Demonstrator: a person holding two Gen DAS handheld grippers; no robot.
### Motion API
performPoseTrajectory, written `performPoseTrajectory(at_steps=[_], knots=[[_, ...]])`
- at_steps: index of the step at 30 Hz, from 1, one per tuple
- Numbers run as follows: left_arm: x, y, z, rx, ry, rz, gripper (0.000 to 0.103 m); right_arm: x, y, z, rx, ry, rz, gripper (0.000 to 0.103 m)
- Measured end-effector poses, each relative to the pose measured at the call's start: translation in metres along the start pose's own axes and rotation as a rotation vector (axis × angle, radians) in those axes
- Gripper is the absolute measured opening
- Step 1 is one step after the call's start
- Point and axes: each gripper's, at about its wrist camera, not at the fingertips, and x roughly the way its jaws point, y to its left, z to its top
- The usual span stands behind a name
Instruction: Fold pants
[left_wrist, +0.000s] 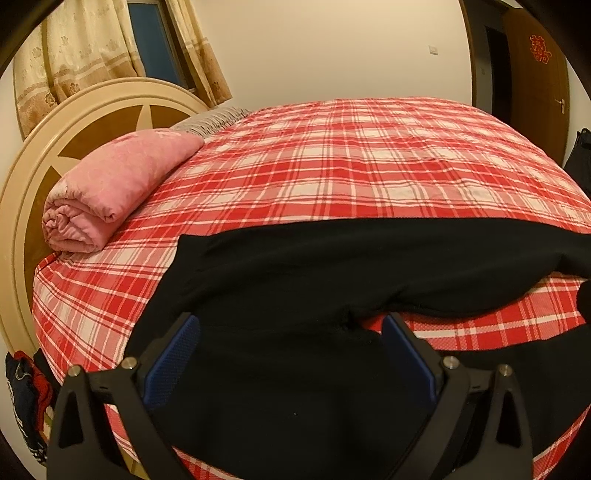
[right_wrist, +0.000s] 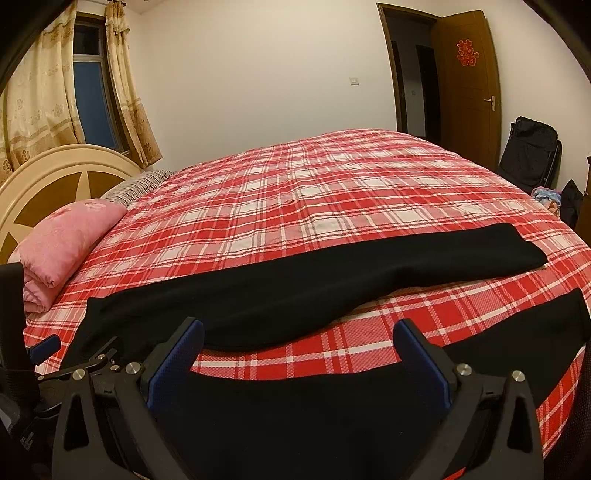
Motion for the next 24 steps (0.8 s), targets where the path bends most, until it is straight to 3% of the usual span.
performPoseTrajectory(at_steps=[24], knots=[[0.0016, -0.0004, -0.0010, 0.004, 0.007, 0.001, 0.101, 0.0027, 0.0017, 0.0010, 0.003, 0.012, 0.006, 0.102]])
